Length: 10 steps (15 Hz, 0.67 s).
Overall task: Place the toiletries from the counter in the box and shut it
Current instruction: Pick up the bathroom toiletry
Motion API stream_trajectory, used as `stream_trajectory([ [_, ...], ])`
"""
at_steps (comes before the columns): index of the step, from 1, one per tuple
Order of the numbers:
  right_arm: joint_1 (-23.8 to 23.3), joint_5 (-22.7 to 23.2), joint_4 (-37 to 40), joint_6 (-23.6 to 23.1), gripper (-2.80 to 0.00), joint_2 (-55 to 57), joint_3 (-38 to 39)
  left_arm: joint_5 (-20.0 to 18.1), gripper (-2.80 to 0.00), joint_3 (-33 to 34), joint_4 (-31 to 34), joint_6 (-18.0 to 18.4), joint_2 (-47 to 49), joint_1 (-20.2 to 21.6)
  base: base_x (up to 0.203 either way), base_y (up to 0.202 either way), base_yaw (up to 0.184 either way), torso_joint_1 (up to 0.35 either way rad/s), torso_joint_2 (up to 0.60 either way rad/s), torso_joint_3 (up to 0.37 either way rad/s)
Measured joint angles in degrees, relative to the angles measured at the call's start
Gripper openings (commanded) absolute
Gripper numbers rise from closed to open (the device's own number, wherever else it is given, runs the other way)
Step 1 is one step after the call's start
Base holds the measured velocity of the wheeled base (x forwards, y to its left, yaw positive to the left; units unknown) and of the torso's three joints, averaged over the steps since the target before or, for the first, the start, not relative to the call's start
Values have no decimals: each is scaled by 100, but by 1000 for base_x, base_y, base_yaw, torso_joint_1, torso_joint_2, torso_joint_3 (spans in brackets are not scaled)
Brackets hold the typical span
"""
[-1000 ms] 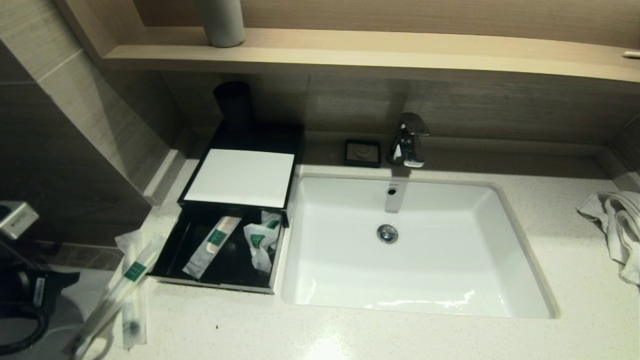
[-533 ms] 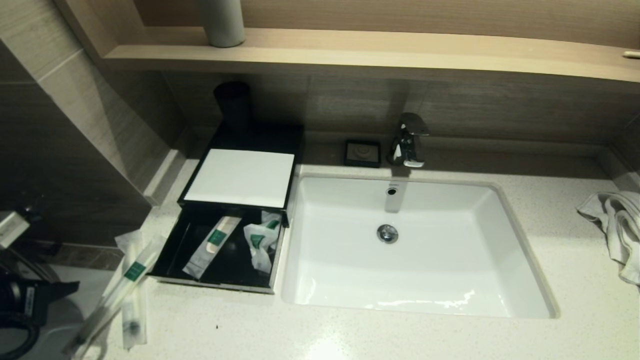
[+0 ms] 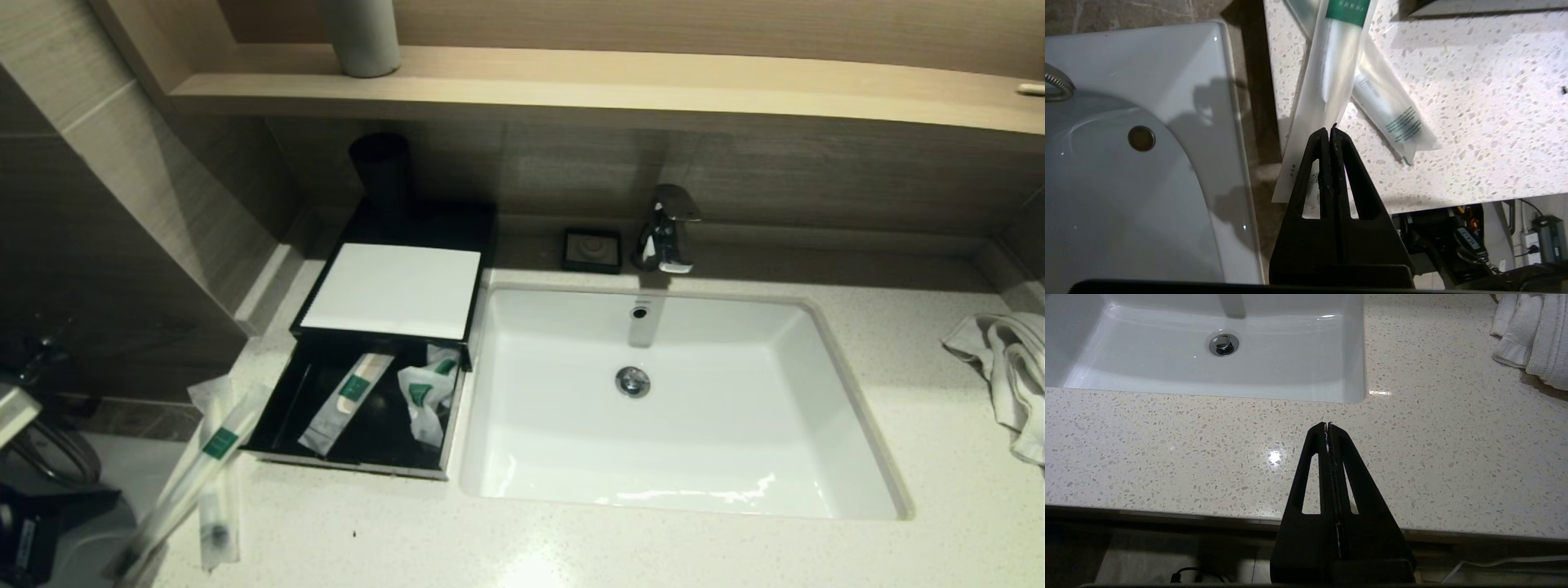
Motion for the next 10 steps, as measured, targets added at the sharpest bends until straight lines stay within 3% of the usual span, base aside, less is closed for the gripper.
stream_trajectory([
  [10,0,0,0,-2,-280,0,0,20,-280,89,-71,511,178,379,0,0,0,0,0,0],
])
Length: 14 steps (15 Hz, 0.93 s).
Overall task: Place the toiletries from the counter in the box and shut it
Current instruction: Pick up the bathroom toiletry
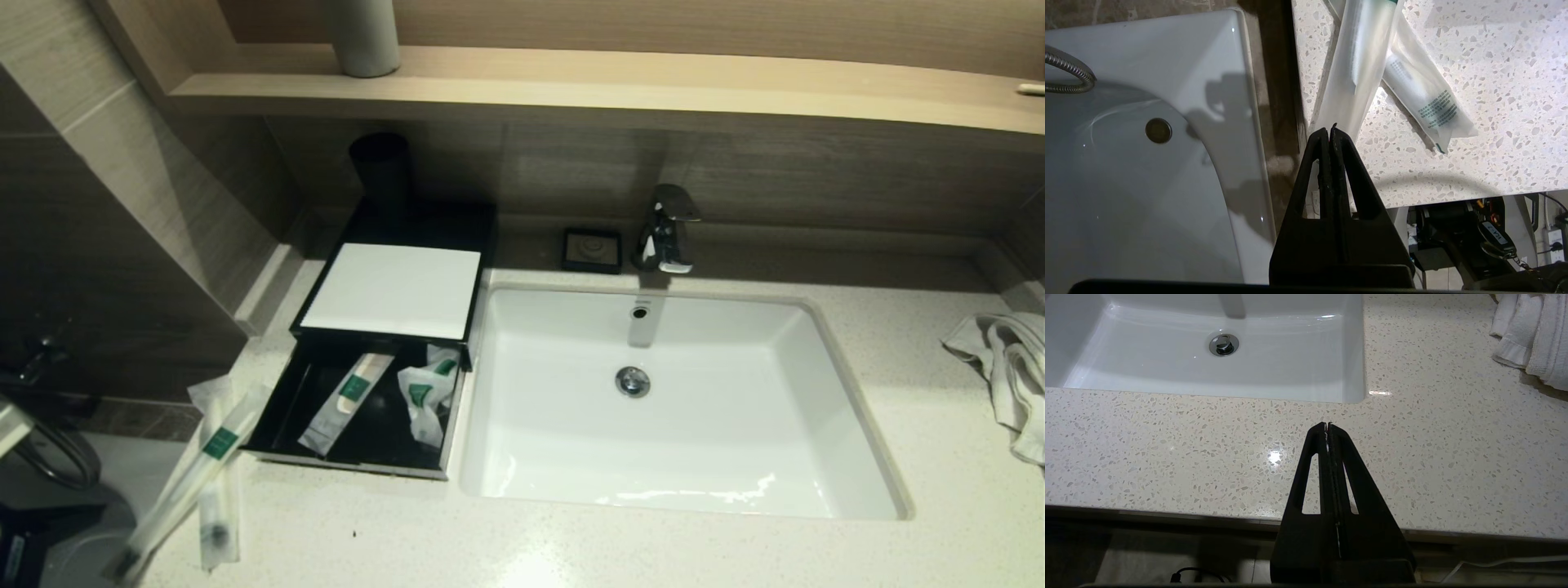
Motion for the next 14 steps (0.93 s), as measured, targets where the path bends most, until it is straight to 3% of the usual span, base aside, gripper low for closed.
stream_trajectory([
  [13,0,0,-2,0,-280,0,0,-1,-280,493,-11,387,137,5,0,0,0,0,0,0],
  [14,0,0,-2,0,-280,0,0,-1,-126,510,-26,388,117,5,0,0,0,0,0,0],
])
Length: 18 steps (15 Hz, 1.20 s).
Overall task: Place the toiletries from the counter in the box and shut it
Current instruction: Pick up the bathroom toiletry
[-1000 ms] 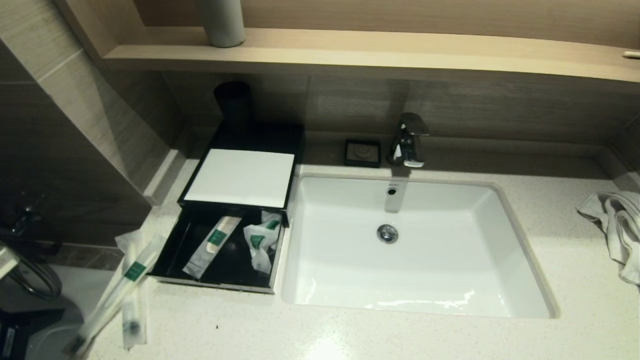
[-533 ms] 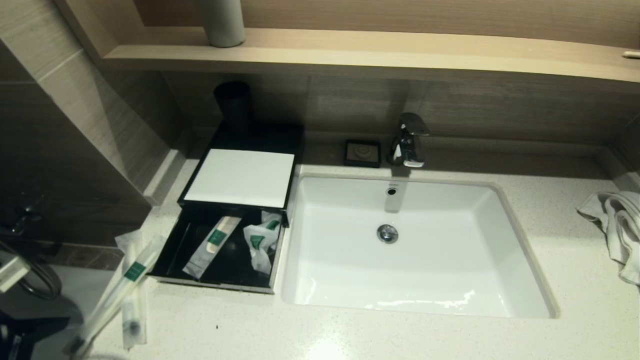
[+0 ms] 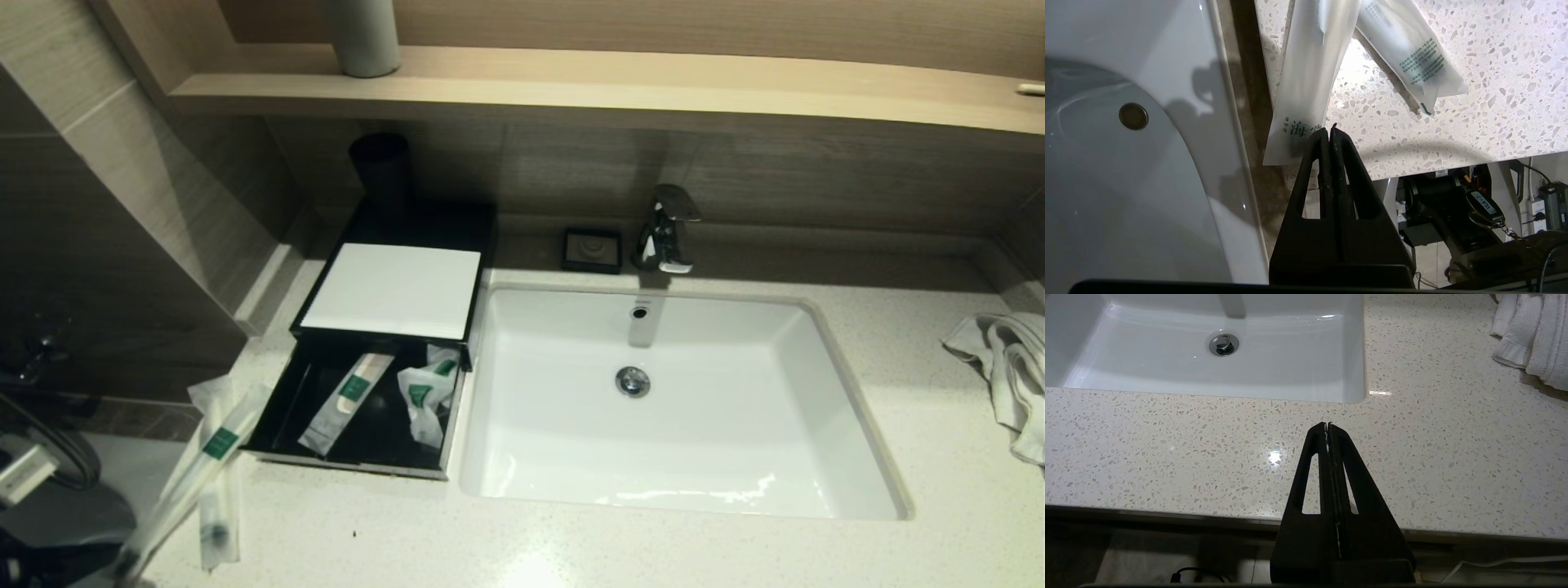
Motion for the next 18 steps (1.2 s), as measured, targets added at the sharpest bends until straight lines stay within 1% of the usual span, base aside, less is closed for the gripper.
stream_trajectory([
  [1,0,0,0,2,-280,0,0,0,0,9,-13,2,-16,0,0,0,0,0,0,0],
  [5,0,2,0,2,-280,0,0,27,0,1,-7,-35,-59,0,0,0,0,0,0,0],
  [10,0,0,2,0,-280,0,0,27,0,-50,-10,-43,106,72,0,0,0,0,0,0],
  [18,0,0,0,5,-280,0,0,69,0,26,-26,113,196,77,0,0,0,0,0,0],
])
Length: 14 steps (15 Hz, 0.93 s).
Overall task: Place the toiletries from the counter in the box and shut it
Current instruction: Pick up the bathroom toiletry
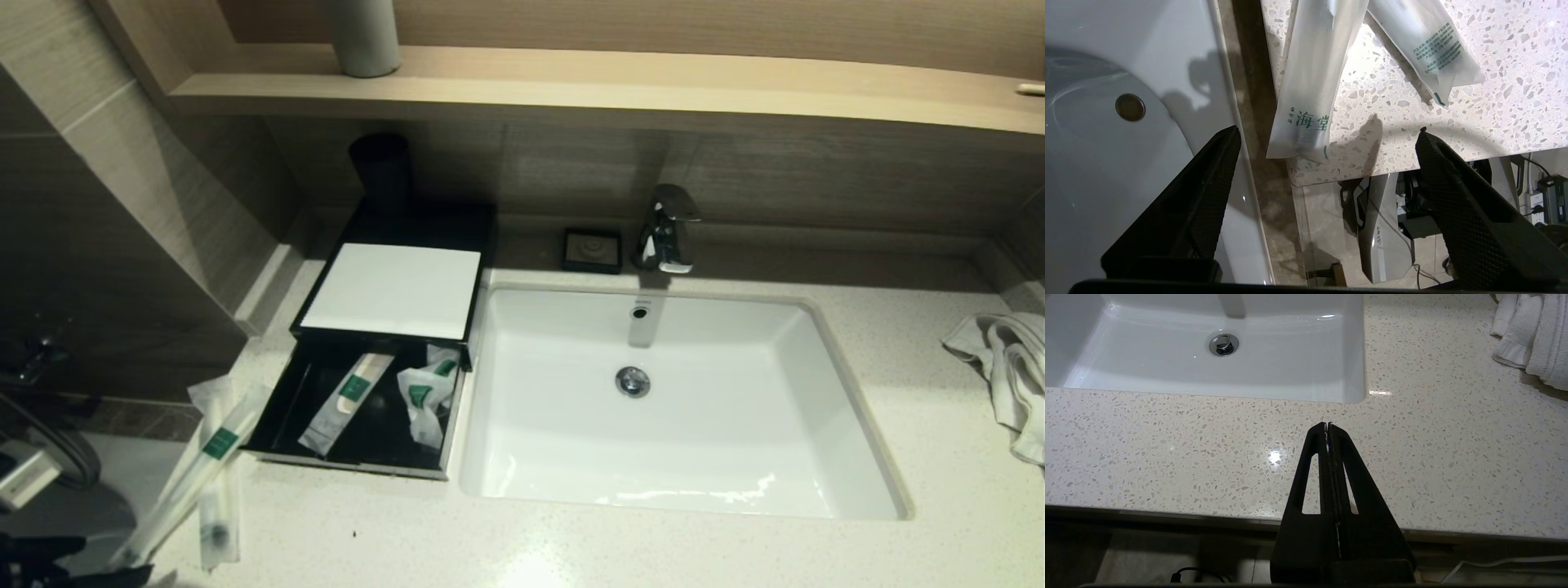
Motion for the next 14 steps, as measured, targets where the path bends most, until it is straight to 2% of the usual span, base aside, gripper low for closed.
stream_trajectory([
  [14,0,-2,0,0,-280,0,0,11,0,129,1,101,138,-11,0,0,0,0,0,0],
])
